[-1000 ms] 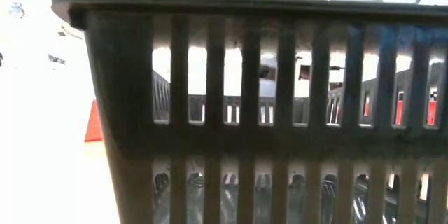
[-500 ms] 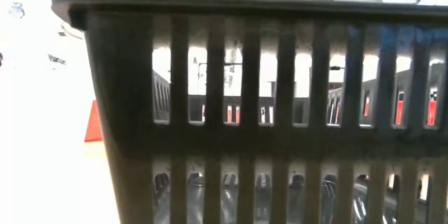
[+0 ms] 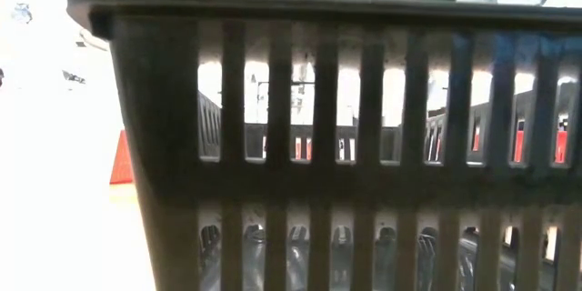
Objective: Stack baskets by color
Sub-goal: Stack the middle transparent bin on the top transparent bin
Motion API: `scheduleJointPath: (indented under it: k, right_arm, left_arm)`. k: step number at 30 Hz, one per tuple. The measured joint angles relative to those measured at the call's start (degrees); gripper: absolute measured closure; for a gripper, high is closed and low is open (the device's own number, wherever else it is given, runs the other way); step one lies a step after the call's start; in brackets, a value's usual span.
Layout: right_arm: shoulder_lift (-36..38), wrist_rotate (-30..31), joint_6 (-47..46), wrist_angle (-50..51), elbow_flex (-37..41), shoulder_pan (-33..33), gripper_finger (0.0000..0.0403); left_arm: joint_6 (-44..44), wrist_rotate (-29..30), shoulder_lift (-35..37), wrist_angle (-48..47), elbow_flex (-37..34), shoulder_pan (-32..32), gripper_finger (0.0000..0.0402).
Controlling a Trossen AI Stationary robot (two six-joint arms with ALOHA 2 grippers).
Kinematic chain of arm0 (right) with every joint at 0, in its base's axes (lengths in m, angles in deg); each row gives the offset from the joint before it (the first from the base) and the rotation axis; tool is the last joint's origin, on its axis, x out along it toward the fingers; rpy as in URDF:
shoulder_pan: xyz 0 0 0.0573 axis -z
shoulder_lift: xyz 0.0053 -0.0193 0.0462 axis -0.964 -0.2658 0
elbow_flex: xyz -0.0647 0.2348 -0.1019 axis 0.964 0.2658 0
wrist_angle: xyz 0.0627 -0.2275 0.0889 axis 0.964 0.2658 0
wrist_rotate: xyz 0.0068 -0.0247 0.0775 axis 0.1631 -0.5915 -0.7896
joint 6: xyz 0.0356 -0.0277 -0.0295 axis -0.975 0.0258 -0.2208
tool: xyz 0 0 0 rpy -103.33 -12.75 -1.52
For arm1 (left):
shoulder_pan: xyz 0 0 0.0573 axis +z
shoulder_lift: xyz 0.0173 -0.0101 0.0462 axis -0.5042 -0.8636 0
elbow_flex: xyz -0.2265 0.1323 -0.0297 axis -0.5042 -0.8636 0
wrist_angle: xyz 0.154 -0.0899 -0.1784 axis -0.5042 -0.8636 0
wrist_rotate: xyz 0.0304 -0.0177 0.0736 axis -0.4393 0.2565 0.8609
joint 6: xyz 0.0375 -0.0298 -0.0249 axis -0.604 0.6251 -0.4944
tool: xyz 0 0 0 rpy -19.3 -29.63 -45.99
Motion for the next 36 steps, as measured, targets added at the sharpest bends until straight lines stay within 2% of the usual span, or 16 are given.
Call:
scheduleJointPath:
  k: [7,15,36]
  right_arm:
    - [1.35,-2.54,1.26,-8.29,6.06,2.64,0.0402]
    - [-0.65,-5.04,2.36,-16.77,9.97,3.86,0.0403]
    - [-1.52,-6.84,5.45,-16.59,10.31,5.98,0.0403]
  left_arm:
    - [0.22,0.20,-0.02,0.00,0.00,0.00,0.0140]
    - [0.22,0.31,-0.02,0.02,0.00,0.00,0.0140]
    - [0.22,0.19,-0.01,0.02,0.00,0.00,0.0140]
